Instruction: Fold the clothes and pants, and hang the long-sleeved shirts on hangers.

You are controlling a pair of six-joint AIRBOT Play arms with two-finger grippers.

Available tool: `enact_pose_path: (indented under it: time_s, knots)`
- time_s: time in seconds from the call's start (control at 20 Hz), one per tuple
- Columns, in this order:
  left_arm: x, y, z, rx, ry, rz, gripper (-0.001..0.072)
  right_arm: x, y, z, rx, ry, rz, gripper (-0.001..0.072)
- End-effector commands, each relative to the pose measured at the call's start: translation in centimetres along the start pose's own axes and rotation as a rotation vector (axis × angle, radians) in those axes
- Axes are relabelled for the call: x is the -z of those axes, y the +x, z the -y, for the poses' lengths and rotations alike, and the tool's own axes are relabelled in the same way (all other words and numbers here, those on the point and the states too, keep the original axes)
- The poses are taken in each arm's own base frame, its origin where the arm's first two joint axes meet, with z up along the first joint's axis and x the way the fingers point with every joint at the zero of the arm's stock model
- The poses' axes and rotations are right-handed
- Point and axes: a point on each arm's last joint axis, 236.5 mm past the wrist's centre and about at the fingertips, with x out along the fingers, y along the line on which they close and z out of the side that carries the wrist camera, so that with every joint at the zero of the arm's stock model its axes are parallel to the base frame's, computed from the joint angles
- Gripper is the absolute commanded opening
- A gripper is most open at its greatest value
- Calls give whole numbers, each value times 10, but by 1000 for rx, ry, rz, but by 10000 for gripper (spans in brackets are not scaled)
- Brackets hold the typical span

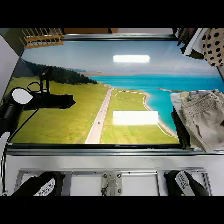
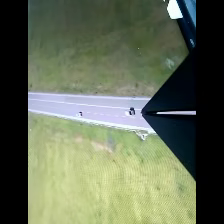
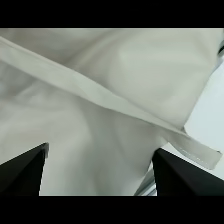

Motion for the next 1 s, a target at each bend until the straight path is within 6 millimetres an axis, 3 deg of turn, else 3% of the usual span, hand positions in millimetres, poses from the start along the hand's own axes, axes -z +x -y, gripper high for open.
enact_pose_path:
  time_s: [0.0,0.1,0.2,0.35,0.45,0.65,0.95]
  knots:
    - [0,0,1,2,-1,-1,3,-43,-67,-11,-38,-23,298,707]
    - [0,0,1,2,-2,-1,3,-53,-112,-46,-154,-67,472,707]
    - [0,0,1,2,-2,0,3,-38,-135,-98,-313,-200,508,708]
    - [-3,0,0,-1,-1,12,3,1,-140,-172,-532,-380,435,708]
    - [-2,0,0,0,-2,9,3,27,-126,-202,-587,-482,355,708]
    - [-2,0,0,0,-2,11,3,63,-106,-236,-631,-612,234,707]
    - [-3,0,0,0,-2,11,3,71,-99,-244,-638,-636,196,697]
